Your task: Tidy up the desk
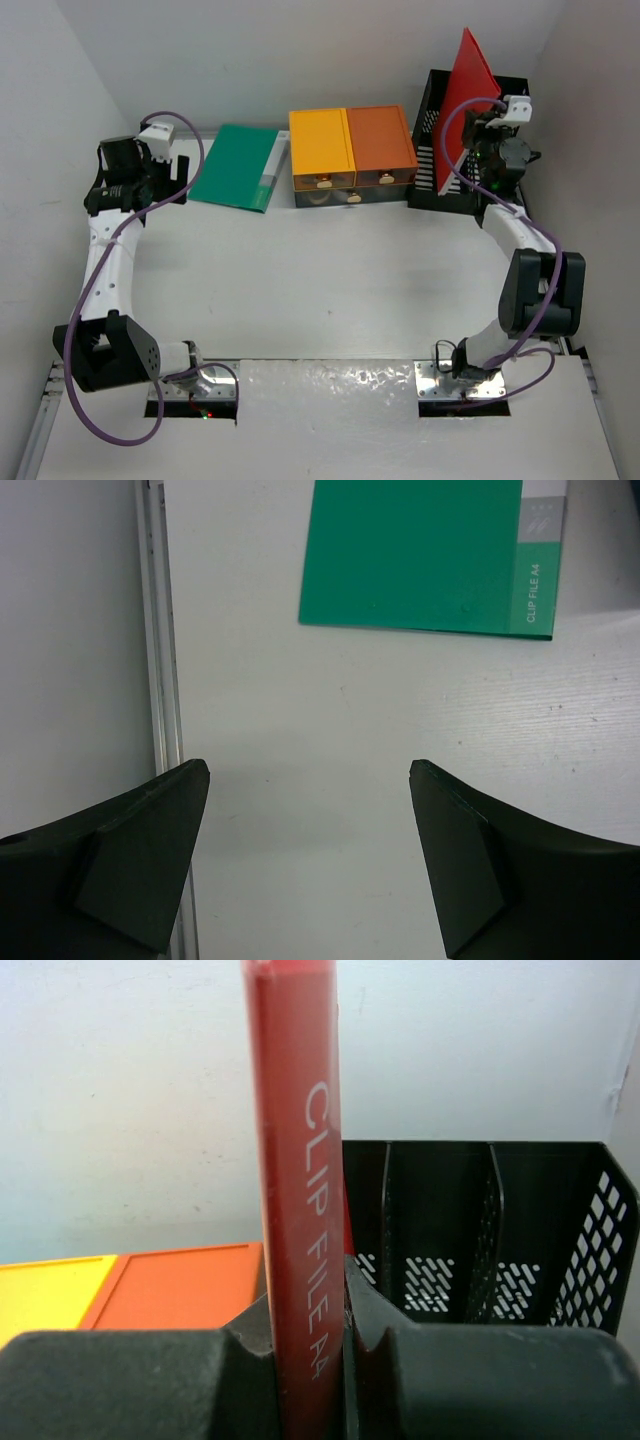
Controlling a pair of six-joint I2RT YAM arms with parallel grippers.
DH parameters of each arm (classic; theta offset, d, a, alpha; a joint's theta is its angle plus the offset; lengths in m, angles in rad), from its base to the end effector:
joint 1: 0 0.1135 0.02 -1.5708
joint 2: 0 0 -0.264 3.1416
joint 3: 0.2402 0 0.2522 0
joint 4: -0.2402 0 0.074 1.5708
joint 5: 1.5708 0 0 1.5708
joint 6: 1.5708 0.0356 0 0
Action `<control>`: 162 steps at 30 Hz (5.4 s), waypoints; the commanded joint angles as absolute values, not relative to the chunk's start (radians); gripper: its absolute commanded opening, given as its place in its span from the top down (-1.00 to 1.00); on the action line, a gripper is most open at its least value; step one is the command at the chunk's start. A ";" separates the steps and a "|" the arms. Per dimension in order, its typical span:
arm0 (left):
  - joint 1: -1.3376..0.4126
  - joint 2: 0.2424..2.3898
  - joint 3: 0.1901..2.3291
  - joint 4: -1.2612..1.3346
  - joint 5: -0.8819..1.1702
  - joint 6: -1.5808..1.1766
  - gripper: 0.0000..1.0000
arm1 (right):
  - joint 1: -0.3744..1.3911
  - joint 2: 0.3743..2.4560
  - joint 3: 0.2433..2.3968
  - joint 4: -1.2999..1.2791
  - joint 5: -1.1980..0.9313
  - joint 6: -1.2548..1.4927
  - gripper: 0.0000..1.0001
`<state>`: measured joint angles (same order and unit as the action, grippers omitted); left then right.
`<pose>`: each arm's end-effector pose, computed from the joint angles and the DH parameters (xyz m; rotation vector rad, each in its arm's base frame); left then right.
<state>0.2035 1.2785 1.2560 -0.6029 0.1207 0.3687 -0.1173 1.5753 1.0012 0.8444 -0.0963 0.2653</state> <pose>0.2739 0.0521 0.3568 0.2489 2.1832 0.1896 0.3628 -0.0393 0.3241 0.1665 1.2934 0.1891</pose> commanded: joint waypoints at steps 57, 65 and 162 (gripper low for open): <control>0.203 1.313 1.264 -0.635 0.161 0.414 -0.61 | -0.052 1.674 0.943 0.916 -0.023 0.170 -0.49; 0.066 1.416 1.278 -0.680 0.062 0.451 -0.70 | -0.052 1.488 0.942 0.681 -0.032 0.221 -0.61; -0.186 0.945 0.914 -0.785 0.074 1.008 1.00 | 0.767 1.391 0.966 0.094 -0.525 -0.612 -0.67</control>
